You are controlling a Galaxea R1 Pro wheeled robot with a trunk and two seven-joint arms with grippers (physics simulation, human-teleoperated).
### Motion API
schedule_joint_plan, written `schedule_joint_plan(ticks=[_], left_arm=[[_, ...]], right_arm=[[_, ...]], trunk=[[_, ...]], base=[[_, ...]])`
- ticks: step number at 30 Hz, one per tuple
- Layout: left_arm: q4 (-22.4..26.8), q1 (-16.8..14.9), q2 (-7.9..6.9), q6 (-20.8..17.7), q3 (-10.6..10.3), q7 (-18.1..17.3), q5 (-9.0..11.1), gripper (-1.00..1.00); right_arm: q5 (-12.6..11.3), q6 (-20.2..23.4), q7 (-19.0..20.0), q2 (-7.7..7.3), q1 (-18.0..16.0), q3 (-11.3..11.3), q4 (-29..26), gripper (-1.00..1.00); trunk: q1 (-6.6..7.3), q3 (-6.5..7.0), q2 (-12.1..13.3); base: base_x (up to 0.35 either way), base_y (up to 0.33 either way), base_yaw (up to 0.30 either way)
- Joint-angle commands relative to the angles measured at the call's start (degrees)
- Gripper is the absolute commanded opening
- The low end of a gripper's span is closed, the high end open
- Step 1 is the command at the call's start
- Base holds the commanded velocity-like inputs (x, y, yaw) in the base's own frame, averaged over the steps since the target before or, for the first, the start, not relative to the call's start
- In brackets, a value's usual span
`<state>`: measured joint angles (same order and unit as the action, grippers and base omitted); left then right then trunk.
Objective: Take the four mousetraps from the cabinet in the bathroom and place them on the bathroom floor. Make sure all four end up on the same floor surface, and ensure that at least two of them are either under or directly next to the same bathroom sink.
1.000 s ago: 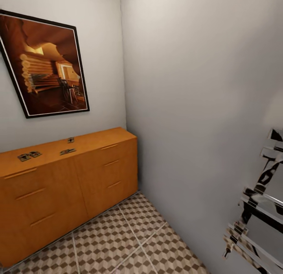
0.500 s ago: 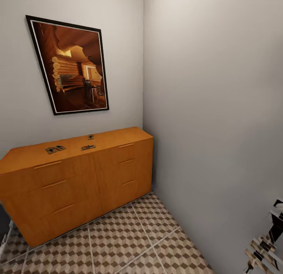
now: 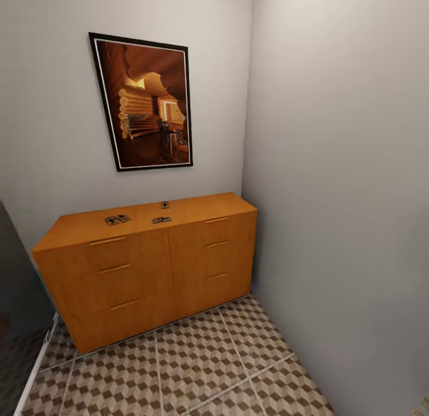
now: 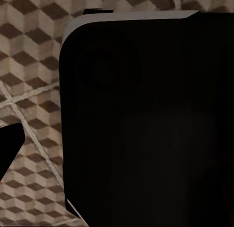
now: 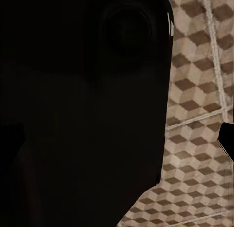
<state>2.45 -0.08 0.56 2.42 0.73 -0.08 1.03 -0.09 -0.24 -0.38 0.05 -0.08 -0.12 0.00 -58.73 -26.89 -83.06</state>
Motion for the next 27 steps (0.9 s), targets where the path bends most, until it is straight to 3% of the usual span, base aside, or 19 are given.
schedule_joint_plan(ticks=[1,27], left_arm=[[0.01,-0.01,0.04,0.13,0.06,-0.01,0.09,1.00],[0.01,-0.01,0.11,0.29,0.06,-0.01,0.10,1.00]], right_arm=[[-0.01,-0.03,-0.04,-0.01,-0.01,0.00,0.00,1.00],[-0.08,-0.03,-0.10,0.00,-0.01,-0.10,0.00,1.00]], trunk=[[0.00,-0.04,-0.02],[0.00,-0.04,-0.02]], base=[[0.000,0.000,0.275],[0.000,0.000,0.275]])
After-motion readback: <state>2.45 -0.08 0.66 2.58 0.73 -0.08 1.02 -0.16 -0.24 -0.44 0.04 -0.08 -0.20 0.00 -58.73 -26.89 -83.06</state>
